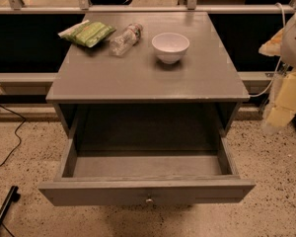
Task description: Close top drawer
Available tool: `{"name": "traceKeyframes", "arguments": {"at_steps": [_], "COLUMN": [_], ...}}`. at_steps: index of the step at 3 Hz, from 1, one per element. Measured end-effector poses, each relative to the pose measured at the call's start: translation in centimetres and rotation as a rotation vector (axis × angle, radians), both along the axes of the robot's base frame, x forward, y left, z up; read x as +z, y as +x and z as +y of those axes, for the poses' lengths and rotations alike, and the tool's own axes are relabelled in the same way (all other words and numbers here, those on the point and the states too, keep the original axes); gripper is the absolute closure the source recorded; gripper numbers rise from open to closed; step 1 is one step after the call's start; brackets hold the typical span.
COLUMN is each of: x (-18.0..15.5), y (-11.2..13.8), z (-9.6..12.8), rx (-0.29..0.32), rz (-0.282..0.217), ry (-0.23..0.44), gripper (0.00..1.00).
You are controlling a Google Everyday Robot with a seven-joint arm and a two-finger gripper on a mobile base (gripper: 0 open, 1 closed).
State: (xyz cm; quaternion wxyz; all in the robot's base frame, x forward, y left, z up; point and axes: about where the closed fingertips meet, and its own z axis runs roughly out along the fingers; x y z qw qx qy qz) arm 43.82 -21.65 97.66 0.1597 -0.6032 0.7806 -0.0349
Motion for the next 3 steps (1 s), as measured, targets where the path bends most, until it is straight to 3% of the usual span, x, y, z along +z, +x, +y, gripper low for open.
{"name": "traceKeyframes", "arguments": {"at_steps": [1, 2, 3], "x": [0.0, -1.5, -6.1], "y": [0.0, 0.1, -1.3], "z": [0.0, -0.1, -2.3], "rx": [0.000, 0.022, 0.059], "rz": [0.000, -0.045, -0.086], "ry": [0.000, -0.068, -0.133], "gripper": [0.00, 0.00, 0.00]}}
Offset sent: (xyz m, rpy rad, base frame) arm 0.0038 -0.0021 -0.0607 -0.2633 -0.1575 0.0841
